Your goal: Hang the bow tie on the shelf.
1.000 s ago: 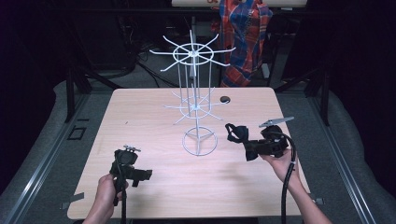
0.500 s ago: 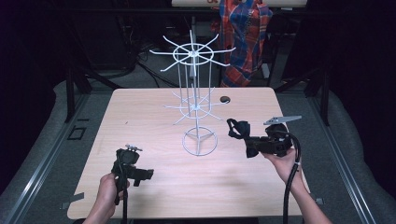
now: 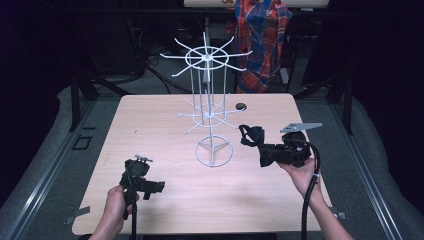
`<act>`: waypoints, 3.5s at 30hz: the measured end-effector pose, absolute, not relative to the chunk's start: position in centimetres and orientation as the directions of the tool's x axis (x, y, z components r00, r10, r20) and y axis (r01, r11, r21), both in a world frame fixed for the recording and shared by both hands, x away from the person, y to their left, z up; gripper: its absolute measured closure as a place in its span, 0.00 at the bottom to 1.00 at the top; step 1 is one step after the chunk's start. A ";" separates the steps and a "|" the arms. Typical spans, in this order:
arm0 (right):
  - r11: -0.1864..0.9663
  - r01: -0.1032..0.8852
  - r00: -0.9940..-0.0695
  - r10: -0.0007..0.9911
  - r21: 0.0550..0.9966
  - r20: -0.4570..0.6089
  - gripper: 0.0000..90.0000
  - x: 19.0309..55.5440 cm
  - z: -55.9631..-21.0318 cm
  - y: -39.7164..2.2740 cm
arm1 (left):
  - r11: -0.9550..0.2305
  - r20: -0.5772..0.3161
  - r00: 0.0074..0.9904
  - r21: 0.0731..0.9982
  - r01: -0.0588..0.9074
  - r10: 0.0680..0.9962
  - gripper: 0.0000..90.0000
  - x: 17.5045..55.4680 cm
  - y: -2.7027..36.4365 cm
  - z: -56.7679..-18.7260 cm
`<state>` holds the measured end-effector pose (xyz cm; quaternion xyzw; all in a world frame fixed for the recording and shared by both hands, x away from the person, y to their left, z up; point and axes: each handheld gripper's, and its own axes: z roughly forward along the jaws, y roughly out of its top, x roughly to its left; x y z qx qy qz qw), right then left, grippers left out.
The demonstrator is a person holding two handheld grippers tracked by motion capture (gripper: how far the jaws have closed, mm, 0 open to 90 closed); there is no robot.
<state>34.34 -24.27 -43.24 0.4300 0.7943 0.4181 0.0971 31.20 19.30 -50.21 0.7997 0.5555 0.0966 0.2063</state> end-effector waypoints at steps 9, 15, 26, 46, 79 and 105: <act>0.287 0.613 -0.604 0.771 0.736 0.203 0.80 35.0 -43.3 -23.2 | -0.292 -0.075 0.358 0.437 0.851 0.931 0.22 31.1 19.4 -50.2; 0.297 0.616 -0.604 0.773 0.729 0.195 0.80 35.3 -43.6 -22.7 | -0.287 -0.077 0.353 0.434 0.854 0.932 0.22 31.2 19.4 -50.2; 0.297 0.627 -0.599 0.775 0.720 0.202 0.80 36.8 -43.8 -21.2 | -0.289 -0.077 0.355 0.435 0.853 0.932 0.22 31.1 19.4 -50.2; 0.319 0.631 -0.607 0.771 0.707 0.193 0.80 38.4 -44.4 -19.8 | -0.290 -0.076 0.355 0.433 0.854 0.932 0.22 31.2 19.4 -50.3; 0.310 0.639 -0.605 0.767 0.704 0.211 0.79 40.2 -46.9 -17.8 | -0.297 -0.074 0.361 0.431 0.852 0.930 0.22 31.1 19.3 -50.3; 0.314 0.647 -0.620 0.747 0.695 0.240 0.70 40.5 -47.7 -17.3 | -0.296 -0.071 0.358 0.429 0.853 0.931 0.22 31.1 19.3 -50.3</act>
